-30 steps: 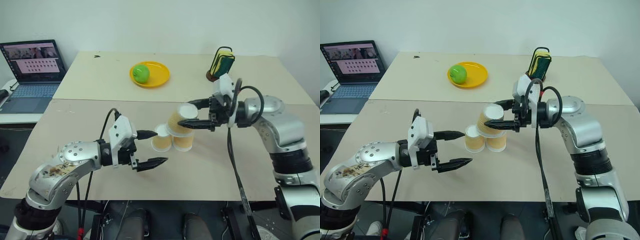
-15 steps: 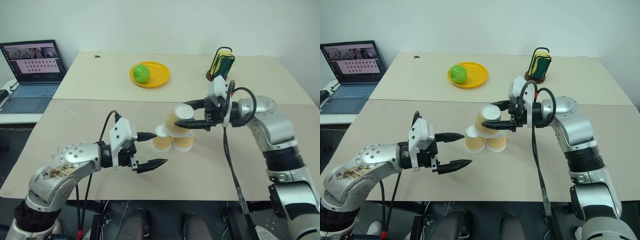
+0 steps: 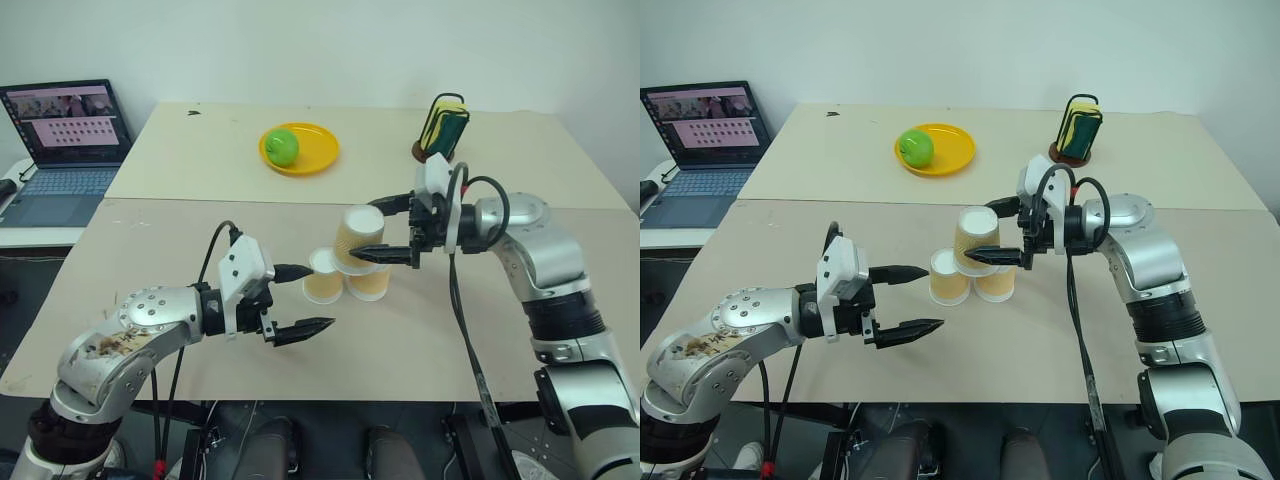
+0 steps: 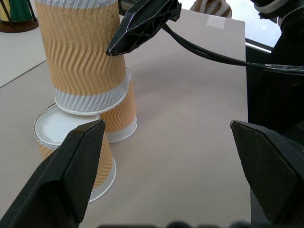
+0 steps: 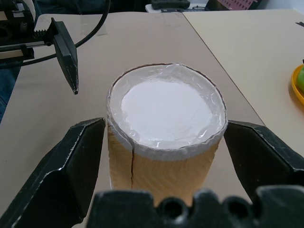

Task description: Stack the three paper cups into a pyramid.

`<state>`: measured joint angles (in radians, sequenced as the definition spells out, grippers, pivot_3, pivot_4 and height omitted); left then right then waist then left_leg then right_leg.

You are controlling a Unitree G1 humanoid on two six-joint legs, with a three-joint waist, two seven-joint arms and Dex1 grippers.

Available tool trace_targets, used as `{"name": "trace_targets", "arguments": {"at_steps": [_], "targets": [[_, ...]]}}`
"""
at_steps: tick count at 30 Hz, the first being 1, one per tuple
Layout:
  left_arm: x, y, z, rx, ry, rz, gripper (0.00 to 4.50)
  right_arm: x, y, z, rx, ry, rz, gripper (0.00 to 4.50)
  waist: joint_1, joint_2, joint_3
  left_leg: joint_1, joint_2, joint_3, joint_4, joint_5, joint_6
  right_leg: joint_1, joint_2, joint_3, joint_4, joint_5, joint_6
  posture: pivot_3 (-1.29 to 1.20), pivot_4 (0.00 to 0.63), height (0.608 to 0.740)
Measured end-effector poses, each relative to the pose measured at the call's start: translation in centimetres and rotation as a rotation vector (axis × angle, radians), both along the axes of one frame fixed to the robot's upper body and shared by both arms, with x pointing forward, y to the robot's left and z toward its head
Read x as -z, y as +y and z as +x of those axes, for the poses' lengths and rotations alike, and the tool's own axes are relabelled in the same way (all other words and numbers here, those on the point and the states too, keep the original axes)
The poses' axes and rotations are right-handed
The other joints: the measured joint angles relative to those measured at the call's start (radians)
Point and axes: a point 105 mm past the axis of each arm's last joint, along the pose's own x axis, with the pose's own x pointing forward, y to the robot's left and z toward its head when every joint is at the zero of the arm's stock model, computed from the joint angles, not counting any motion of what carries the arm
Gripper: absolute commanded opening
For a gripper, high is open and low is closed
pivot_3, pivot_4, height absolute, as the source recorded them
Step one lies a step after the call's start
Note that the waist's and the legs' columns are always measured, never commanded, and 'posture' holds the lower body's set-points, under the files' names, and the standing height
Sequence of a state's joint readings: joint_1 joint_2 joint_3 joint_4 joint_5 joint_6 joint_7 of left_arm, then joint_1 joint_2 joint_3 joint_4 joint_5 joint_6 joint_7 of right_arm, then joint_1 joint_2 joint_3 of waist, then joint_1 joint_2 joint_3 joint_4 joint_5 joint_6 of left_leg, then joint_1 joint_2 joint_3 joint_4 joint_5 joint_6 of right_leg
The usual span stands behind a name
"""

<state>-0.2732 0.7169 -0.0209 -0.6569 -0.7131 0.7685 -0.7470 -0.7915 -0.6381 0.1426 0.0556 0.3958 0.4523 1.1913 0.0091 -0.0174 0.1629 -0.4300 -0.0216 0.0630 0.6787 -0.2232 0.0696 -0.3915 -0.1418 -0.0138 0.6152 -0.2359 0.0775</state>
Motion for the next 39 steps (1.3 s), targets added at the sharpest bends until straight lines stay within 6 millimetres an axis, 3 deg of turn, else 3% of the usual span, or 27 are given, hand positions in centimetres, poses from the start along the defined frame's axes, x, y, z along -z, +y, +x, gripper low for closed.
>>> {"name": "trace_targets", "arguments": {"at_steps": [11, 22, 24, 28, 32, 35, 37, 39], "targets": [[-0.1, -0.1, 0.0, 0.013, -0.004, -0.003, 4.50, 0.4, -1.5, -1.4, 0.009, 0.009, -0.041, 4.48, 0.001, 0.000, 0.000, 0.000, 0.001, 0.000, 0.000, -0.003, 0.004, 0.000, 0.000, 0.000, 0.000, 0.000, 0.000, 0.00, 0.150, 0.726], [-0.5, -0.3, 0.0, 0.018, -0.018, -0.010, 4.50, 1.5, -4.8, -0.6, 0.137, 0.053, -0.040, 4.48, 0.002, 0.000, 0.000, 0.000, 0.001, 0.000, 0.000, -0.002, 0.004, 0.000, 0.000, 0.000, -0.001, 0.000, 0.000, 0.00, 0.150, 0.726], [-0.5, -0.3, 0.0, 0.017, -0.018, -0.009, 4.50, 1.7, -6.2, -0.6, 0.183, 0.062, -0.049, 4.48, 0.005, 0.000, 0.000, -0.001, 0.000, 0.000, 0.000, -0.002, 0.004, 0.001, 0.000, 0.000, -0.001, 0.000, 0.000, 0.00, 0.150, 0.726], [0.3, 0.3, 0.1, -0.025, 0.010, -0.011, 4.50, 2.0, -11.6, -1.2, 0.349, 0.080, -0.085, 4.48, 0.015, 0.000, 0.000, -0.001, -0.001, 0.000, 0.000, -0.003, 0.004, 0.002, -0.002, -0.001, -0.003, 0.000, 0.000, 0.00, 0.150, 0.726], [0.0, 3.2, 1.1, -0.205, -0.005, -0.038, 4.50, 1.8, -17.5, -2.3, 0.575, 0.095, -0.029, 4.48, 0.004, 0.000, 0.000, 0.000, 0.001, 0.000, 0.000, -0.005, 0.009, 0.001, -0.003, 0.001, -0.002, 0.000, 0.000, 0.00, 0.150, 0.726], [-0.9, 4.7, 1.7, -0.300, -0.034, -0.070, 4.50, 0.5, -19.9, -2.0, 0.706, 0.045, 0.028, 4.48, -0.005, 0.000, 0.000, 0.002, 0.002, 0.000, 0.000, -0.005, 0.008, 0.002, -0.003, 0.001, 0.000, 0.000, 0.000, 0.00, 0.150, 0.726], [-2.1, 8.0, 4.2, -0.565, -0.107, -0.169, 4.50, -0.6, -22.1, -0.3, 0.936, -0.050, 0.132, 4.48, -0.008, 0.000, 0.000, 0.008, 0.002, 0.000, 0.000, -0.007, 0.005, 0.004, -0.003, 0.001, -0.001, 0.000, -0.001, 0.00, 0.150, 0.726], [-2.4, 12.8, 6.4, -0.872, -0.184, -0.171, 4.50, 0.4, -23.1, 0.8, 1.099, -0.085, 0.180, 4.48, -0.007, -0.001, 0.000, 0.006, 0.002, 0.000, -0.001, -0.007, -0.002, 0.004, -0.002, 0.001, 0.001, 0.001, -0.002, 0.00, 0.150, 0.726]]}}
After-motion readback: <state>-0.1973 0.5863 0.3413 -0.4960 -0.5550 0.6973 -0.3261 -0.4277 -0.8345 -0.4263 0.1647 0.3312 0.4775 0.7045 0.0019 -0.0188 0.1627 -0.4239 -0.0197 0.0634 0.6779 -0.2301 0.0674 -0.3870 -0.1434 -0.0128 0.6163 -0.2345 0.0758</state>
